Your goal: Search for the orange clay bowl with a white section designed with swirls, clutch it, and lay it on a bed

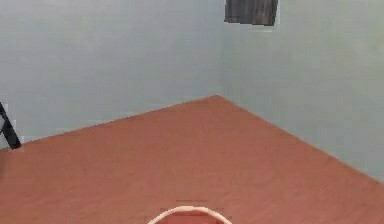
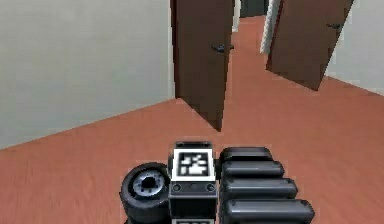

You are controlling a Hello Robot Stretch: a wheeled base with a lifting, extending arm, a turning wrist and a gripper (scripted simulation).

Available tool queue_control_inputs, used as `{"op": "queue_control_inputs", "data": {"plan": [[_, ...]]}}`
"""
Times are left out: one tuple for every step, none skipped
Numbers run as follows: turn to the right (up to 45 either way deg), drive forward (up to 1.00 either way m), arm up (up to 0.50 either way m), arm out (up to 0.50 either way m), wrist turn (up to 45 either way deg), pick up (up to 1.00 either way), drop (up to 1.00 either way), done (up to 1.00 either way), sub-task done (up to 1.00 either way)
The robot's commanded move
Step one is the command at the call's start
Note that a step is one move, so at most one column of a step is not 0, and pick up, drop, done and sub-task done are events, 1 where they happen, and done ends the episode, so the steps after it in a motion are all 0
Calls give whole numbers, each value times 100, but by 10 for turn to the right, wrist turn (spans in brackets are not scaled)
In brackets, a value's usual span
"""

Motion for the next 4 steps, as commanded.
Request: {"op": "queue_control_inputs", "data": {"plan": [[-330, 0, 0, 0, 0, 0, 0, 0, 0], [0, 100, 0, 0, 0, 0, 0, 0, 0], [-30, 0, 0, 0, 0, 0, 0, 0, 0], [0, 50, 0, 0, 0, 0, 0, 0, 0]]}}
